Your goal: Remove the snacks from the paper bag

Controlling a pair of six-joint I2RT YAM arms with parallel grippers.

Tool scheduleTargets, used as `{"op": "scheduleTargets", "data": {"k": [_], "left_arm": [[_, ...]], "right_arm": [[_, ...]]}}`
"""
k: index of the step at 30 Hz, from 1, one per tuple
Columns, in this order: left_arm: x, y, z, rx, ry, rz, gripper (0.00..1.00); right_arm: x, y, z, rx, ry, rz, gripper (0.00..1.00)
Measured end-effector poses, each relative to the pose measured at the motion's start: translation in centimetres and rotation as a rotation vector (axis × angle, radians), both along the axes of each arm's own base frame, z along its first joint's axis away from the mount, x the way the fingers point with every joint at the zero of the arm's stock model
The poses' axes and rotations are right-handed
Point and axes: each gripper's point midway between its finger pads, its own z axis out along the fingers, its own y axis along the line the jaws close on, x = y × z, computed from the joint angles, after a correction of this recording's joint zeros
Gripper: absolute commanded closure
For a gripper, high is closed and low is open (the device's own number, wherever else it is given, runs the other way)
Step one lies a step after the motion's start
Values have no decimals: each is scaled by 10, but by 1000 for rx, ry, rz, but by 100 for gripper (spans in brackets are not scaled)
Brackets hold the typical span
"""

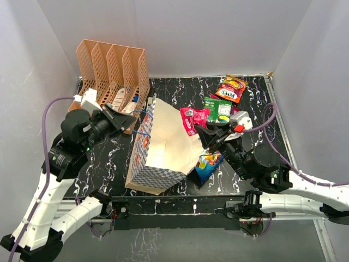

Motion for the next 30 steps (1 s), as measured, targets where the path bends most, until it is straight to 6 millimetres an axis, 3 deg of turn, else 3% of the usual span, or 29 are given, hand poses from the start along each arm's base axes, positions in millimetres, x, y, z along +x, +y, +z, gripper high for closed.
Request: {"op": "scheduleTargets", "data": {"k": [9, 12, 17, 23, 26, 30], "left_arm": [[-34, 85, -57, 259, 113, 293, 100], [-38, 100, -66, 312, 137, 345, 100], [-43, 117, -77, 392, 169, 399, 91], [-48, 129, -65, 419, 149, 436, 68], [-50, 131, -53, 405, 123, 443, 51], [-52, 134, -38, 390, 86, 448, 33]], "right_arm": [[7, -2, -12, -51, 18, -51, 93], [14, -5, -16, -84, 36, -107, 93], [21, -16, -19, -109, 60, -187, 93], [31, -33, -31, -107, 97, -311, 93], [42, -33, -70, -129, 138, -344, 93], [76, -38, -155, -193, 275, -397, 93]]}}
